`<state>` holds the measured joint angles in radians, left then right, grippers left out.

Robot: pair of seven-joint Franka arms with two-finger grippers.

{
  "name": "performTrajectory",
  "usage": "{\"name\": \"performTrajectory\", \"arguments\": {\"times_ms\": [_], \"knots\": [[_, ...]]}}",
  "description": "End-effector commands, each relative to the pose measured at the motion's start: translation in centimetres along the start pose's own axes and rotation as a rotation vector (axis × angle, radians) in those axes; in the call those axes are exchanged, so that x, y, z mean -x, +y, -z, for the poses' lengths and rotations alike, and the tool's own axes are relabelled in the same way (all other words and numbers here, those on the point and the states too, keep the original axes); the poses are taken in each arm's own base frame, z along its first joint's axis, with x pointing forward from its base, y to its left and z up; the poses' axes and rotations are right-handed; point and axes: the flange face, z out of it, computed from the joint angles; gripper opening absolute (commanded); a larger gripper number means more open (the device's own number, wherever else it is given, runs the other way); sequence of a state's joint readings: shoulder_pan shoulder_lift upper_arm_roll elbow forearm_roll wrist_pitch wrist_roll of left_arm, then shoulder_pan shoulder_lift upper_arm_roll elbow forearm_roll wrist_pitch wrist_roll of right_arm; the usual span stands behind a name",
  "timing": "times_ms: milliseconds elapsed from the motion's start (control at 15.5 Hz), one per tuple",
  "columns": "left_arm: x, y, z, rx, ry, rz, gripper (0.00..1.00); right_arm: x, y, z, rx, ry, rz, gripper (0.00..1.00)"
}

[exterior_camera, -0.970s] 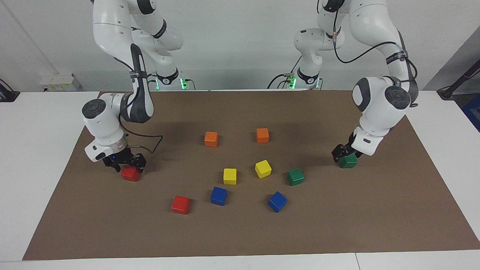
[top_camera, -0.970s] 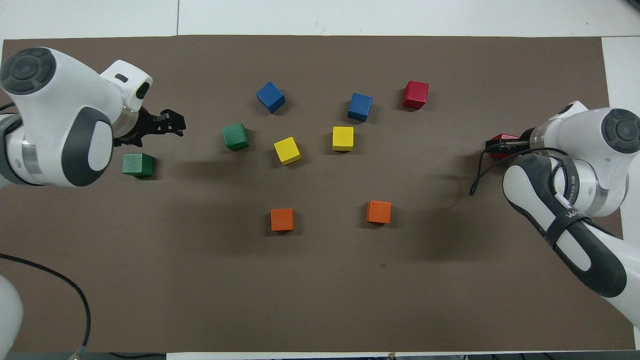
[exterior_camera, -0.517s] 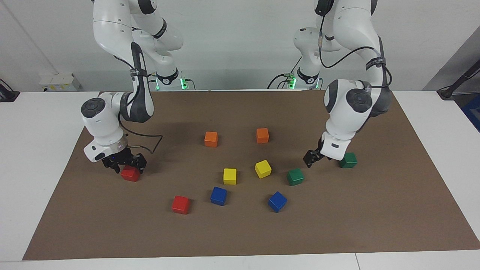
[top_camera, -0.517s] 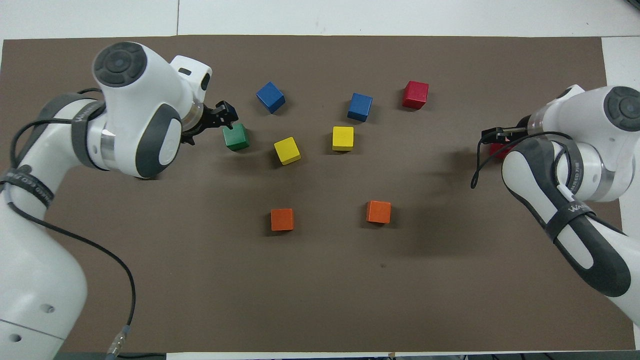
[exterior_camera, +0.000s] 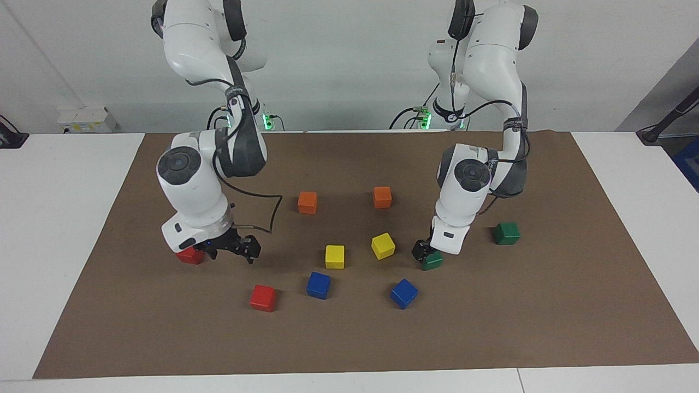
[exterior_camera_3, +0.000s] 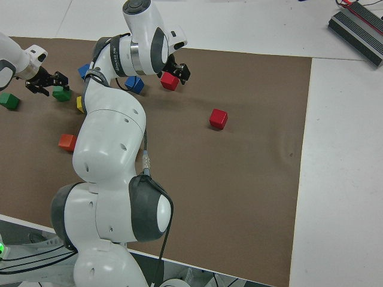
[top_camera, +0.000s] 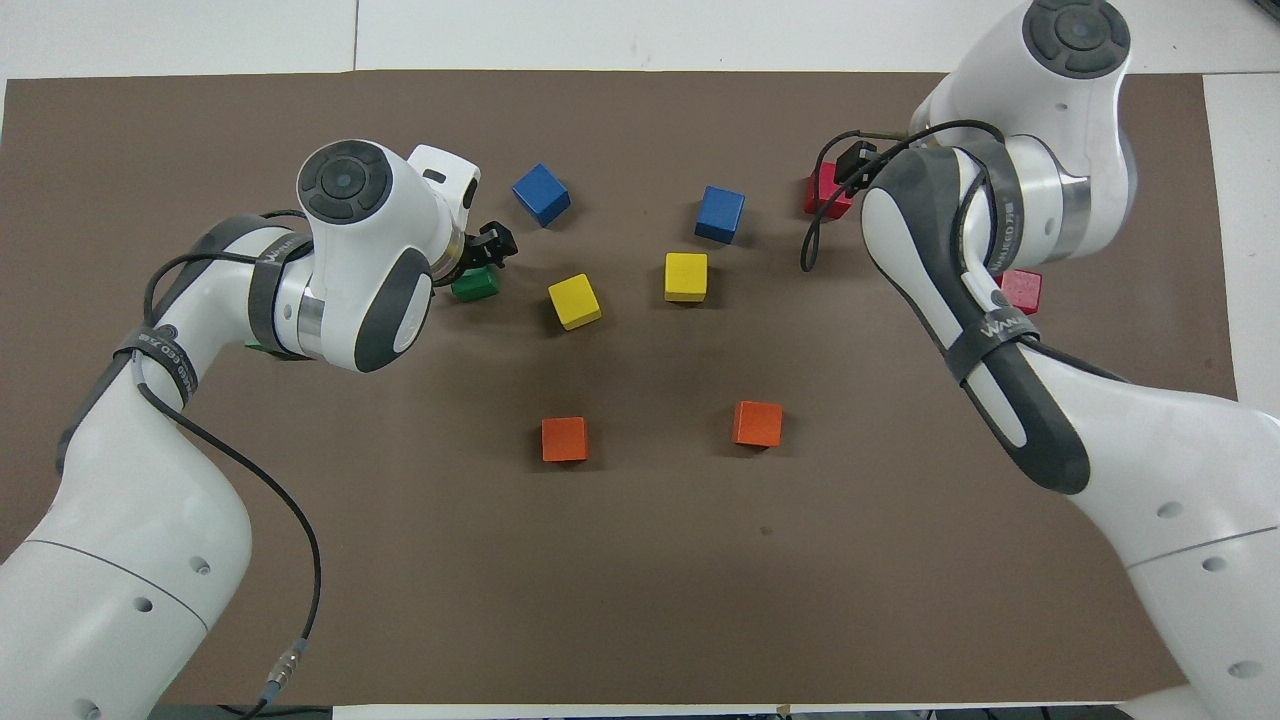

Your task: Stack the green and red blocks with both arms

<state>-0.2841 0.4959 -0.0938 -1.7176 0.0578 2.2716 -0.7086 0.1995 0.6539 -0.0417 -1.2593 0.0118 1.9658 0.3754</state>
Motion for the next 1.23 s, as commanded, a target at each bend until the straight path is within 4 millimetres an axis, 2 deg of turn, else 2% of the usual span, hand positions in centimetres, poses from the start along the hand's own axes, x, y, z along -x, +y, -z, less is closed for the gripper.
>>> {"name": "performTrajectory", "arguments": {"times_ms": [0,65,129,194,259,323,453,582,647,776,905,1099,1164], "knots": [[1.0,-0.4,-0.6,-0.002,0.028,-0.011,1.00,-2.5,-2.4,-1.7,-0.010,0.017,-0.012,1.00],[1.0,-0.3,-0.6,-0.002,0.027,-0.013,1.00,-2.8,-2.5,-2.0,-0.012,0.025,-0.011,1.00],[0.9,-0.3,-0.4,-0.002,0.027,-0.010,0.92,-2.9,-2.7,-2.8,-0.010,0.027,-0.008,1.00],[0.9,-0.2,-0.2,-0.001,0.024,-0.006,0.58,-3.0,-3.0,-3.6,-0.012,0.033,-0.003,1.00],[0.7,-0.3,-0.1,-0.002,0.013,0.004,0.07,-3.2,-3.3,-4.3,-0.021,0.049,-0.002,1.00],[0.4,-0.4,0.4,-0.009,0.005,0.009,0.00,-3.2,-3.3,-4.8,-0.020,0.051,0.000,1.00],[-0.3,0.1,2.4,-0.039,-0.041,0.020,0.00,-3.3,-3.5,-5.5,-0.022,0.057,0.000,1.00],[-1.1,-0.8,4.7,-0.079,-0.072,0.018,0.00,-3.2,-3.9,-5.5,-0.025,0.061,0.006,1.00],[-1.8,-2.6,6.6,-0.080,-0.067,0.014,0.00,-2.9,-4.3,-5.8,-0.027,0.055,0.010,1.00],[-1.8,-6.8,8.8,-0.093,-0.091,-0.089,0.00,-2.8,-4.2,-6.3,-0.024,0.056,0.012,1.00],[-2.1,-11.7,10.1,-0.099,-0.113,-0.163,0.00,-2.9,-4.0,-6.7,-0.023,0.055,0.009,1.00],[-3.1,-17.1,11.1,-0.100,-0.158,-0.302,0.00,-3.0,-3.8,-7.1,-0.042,0.090,0.003,1.00],[-3.5,-18.8,10.8,-0.096,-0.169,-0.329,0.00,-2.9,-3.8,-7.5,-0.041,0.083,0.004,1.00]]}}
